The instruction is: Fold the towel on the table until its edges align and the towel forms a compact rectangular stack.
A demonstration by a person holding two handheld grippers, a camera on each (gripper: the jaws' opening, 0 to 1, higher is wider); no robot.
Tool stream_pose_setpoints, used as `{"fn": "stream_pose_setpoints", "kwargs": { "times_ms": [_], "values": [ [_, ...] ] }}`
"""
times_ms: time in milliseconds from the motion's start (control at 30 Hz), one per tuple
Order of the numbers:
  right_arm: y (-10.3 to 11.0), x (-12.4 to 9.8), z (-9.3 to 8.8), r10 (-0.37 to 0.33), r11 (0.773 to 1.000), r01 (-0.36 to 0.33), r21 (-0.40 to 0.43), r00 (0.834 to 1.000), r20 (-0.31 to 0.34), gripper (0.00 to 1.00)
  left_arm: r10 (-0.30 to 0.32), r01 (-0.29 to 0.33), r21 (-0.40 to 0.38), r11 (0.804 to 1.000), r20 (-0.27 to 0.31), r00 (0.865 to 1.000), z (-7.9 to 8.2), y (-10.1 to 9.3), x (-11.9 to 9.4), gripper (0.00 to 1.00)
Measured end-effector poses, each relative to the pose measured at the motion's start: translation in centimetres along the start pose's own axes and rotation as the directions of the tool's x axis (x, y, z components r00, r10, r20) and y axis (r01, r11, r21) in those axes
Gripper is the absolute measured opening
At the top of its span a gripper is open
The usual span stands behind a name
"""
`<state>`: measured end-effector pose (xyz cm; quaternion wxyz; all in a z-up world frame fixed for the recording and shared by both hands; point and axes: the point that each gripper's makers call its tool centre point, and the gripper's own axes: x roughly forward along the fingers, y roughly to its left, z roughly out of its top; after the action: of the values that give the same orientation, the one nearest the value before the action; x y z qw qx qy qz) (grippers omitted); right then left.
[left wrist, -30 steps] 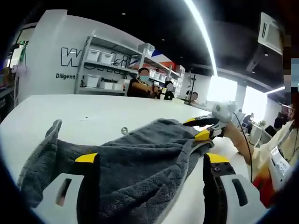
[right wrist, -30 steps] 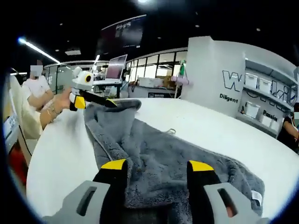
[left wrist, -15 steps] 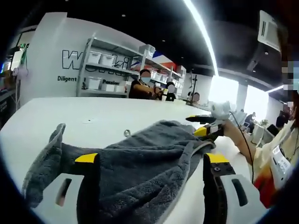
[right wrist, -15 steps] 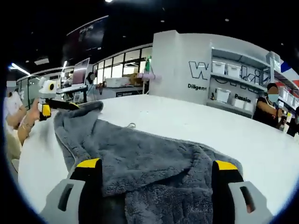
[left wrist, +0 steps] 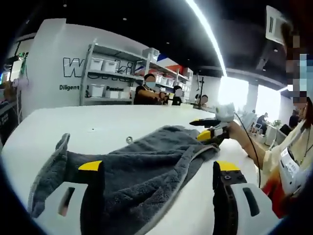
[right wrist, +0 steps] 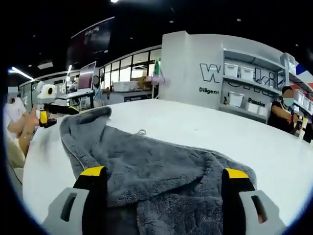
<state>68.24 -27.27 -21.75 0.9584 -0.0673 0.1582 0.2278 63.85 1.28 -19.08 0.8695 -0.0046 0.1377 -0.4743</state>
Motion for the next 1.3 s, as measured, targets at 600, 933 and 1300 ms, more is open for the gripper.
{"fn": "stream_pose_setpoints", "kwargs": {
  "times_ms": [600,933,1300],
  "values": [
    [1.9,-0.1,0.5,0.065,0.998,-0.065,-0.009,0.998,0.008,0.99,0.186,-0.183,0.035,0.982,-0.133,0.973,-5.6,0.9,-1.6,0.46],
    [2.0,-0.1,0.3,0.070,0.997,-0.070,-0.013,0.998,-0.003,0.98,0.210,-0.188,0.127,0.974,-0.193,0.959,-7.4,0.4,-1.4,0.28],
    [2.2,-0.2,0.0,0.075,0.997,-0.076,-0.013,0.997,-0.014,0.97,0.325,-0.257,0.300,0.919,-0.204,0.923,-7.5,1.9,-0.7,0.18]
  ]
}}
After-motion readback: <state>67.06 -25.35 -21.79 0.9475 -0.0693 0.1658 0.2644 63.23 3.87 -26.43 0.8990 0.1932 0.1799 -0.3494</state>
